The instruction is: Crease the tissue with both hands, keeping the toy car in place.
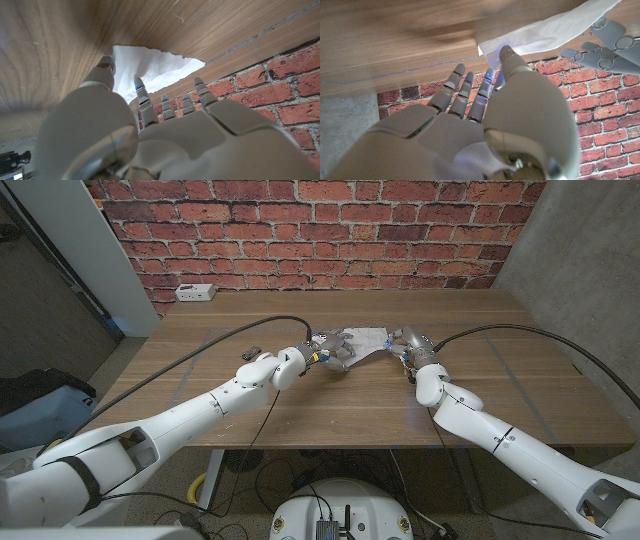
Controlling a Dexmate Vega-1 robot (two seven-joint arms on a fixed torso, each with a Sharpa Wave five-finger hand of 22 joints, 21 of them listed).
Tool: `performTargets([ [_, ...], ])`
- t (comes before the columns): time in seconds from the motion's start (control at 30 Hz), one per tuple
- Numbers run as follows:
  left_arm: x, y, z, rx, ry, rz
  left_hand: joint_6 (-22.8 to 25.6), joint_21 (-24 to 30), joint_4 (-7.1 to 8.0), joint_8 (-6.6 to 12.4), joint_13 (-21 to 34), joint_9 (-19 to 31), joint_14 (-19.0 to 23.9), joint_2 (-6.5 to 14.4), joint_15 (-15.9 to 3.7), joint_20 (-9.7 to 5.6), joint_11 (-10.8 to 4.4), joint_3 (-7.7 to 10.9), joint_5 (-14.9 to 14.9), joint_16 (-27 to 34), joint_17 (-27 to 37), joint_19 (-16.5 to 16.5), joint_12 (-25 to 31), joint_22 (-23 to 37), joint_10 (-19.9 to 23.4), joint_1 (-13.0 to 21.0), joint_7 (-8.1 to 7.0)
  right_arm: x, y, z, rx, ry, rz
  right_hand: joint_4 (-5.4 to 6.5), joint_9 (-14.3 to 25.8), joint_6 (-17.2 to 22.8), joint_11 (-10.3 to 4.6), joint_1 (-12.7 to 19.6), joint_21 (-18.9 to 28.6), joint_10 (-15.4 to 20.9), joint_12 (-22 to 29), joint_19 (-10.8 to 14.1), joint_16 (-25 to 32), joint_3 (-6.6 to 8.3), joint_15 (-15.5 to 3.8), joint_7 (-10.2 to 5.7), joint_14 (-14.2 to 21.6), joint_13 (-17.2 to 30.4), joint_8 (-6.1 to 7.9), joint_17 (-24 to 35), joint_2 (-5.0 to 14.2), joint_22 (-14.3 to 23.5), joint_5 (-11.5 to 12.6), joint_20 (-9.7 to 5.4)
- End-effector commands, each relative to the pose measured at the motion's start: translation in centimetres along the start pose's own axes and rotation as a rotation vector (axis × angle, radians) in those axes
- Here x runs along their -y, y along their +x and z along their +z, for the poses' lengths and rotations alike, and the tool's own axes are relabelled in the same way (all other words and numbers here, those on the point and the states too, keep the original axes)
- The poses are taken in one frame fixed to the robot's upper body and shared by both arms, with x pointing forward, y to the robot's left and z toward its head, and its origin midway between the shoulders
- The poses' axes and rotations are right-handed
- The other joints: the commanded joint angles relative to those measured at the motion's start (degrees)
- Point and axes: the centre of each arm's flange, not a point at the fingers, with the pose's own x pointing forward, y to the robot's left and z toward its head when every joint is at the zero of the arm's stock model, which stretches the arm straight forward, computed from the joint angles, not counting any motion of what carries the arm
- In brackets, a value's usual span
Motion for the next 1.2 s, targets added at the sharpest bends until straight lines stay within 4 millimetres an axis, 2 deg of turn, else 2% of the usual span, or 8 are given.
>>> performTargets([
  [0.03,0.1,-0.1,0.5,0.000,0.042,0.029,-1.3,-0.2,-0.03,-0.50,0.1,0.2,0.4,-0.5,0.87,0.40,0.39,-0.63,0.5,0.2,0.1,0.4,0.0,0.3,-0.1,0.6,0.35,0.6,-0.1,0.4,0.011,0.087,-0.043,-0.08,0.2,6.7,0.12,0.7,0.1,0.8,0.0,0.1,0.4,0.19,-6.48,6.98,0.6,0.2,-0.17,0.2,-0.04,0.1,-0.4,0.08],
  [0.23,0.2,-0.5,0.3,-0.018,0.040,0.094,0.7,0.6,-0.31,0.49,0.1,0.4,2.6,0.5,0.22,0.20,0.01,-0.62,0.6,0.7,0.0,3.5,0.9,0.4,2.3,2.9,0.66,0.8,-0.3,0.5,0.027,0.101,-0.043,0.00,0.2,6.5,0.09,0.8,0.1,0.9,0.0,0.1,0.5,0.16,-6.49,7.07,0.6,0.3,-0.37,0.3,0.06,0.1,-0.5,0.05],
  [0.37,0.2,-0.8,0.3,-0.023,0.012,0.141,10.3,0.7,-0.36,2.65,0.1,0.6,6.0,5.2,-0.96,0.45,-0.86,0.39,-0.6,0.6,-0.1,5.8,1.8,0.5,7.7,7.4,1.56,0.9,-0.3,0.5,0.031,0.101,-0.044,0.05,0.2,6.6,0.08,0.8,0.1,1.0,-0.1,0.1,0.5,0.14,-6.59,7.00,0.7,0.3,-0.44,0.3,0.12,0.1,-0.6,0.09],
  [0.43,0.1,-0.9,0.2,-0.024,0.003,0.163,14.0,1.0,-0.29,3.17,0.1,0.7,7.8,8.2,-1.09,0.52,-0.84,1.05,-1.1,0.8,-0.1,6.8,2.0,0.6,9.6,9.2,2.93,0.9,-0.3,0.5,0.032,0.093,-0.045,0.08,0.2,6.6,0.00,0.8,0.1,1.0,-0.1,0.0,0.5,0.11,-6.59,7.03,0.7,0.3,-0.48,0.3,0.12,0.1,-0.6,0.10],
  [0.53,-0.3,-1.1,0.3,-0.027,-0.004,0.182,17.7,1.2,-0.68,3.77,0.0,0.7,9.3,9.8,-1.78,0.28,-0.76,1.45,-1.5,0.8,-0.2,7.8,2.0,0.7,11.3,10.8,3.27,0.9,-0.4,0.3,0.021,0.082,-0.049,0.15,0.2,6.3,-0.01,0.8,0.0,0.8,-0.2,0.0,0.6,0.07,-6.60,6.96,0.7,0.3,-0.67,0.4,0.17,0.1,-0.7,0.10],
  [0.67,-0.8,-1.6,0.3,-0.030,-0.013,0.202,20.6,1.3,-0.31,3.95,-0.1,0.8,10.5,12.1,-1.83,0.61,-0.24,1.73,-1.7,0.7,-0.2,8.2,2.1,0.8,13.0,11.6,5.23,1.0,-0.7,0.0,0.003,0.059,-0.053,0.22,0.2,6.2,0.25,0.8,0.0,0.6,-0.4,-0.1,0.6,0.01,-6.57,6.95,0.5,0.3,-0.81,0.4,0.22,0.1,-0.8,0.11],
  [0.87,-1.8,-2.2,0.8,-0.022,0.008,0.212,22.1,1.4,-0.04,3.83,-0.1,0.7,11.6,13.0,-2.35,0.70,-0.77,1.60,-1.8,0.7,-0.3,8.5,2.3,0.9,14.9,11.6,5.87,1.2,-1.5,-0.5,-0.025,0.029,-0.040,0.59,0.3,5.8,0.35,0.6,-0.1,-0.2,-1.0,-0.5,0.3,-0.14,-6.26,6.61,-0.5,0.3,-1.18,0.6,0.56,0.1,-1.0,0.18],
  [1.2,-3.5,-3.2,2.1,0.008,0.026,0.212,24.9,1.5,-0.53,3.62,-0.1,0.4,12.8,13.0,-3.86,0.12,-1.73,1.34,-1.7,0.6,-0.4,9.1,2.5,0.9,17.5,12.1,7.02,1.8,-3.8,-1.2,-0.043,0.035,-0.059,0.81,0.5,5.2,0.53,0.5,-0.3,-1.7,-1.7,-0.8,0.1,-0.32,-5.95,6.42,-1.3,0.4,-1.55,0.8,0.80,0.1,-1.1,0.27],
])
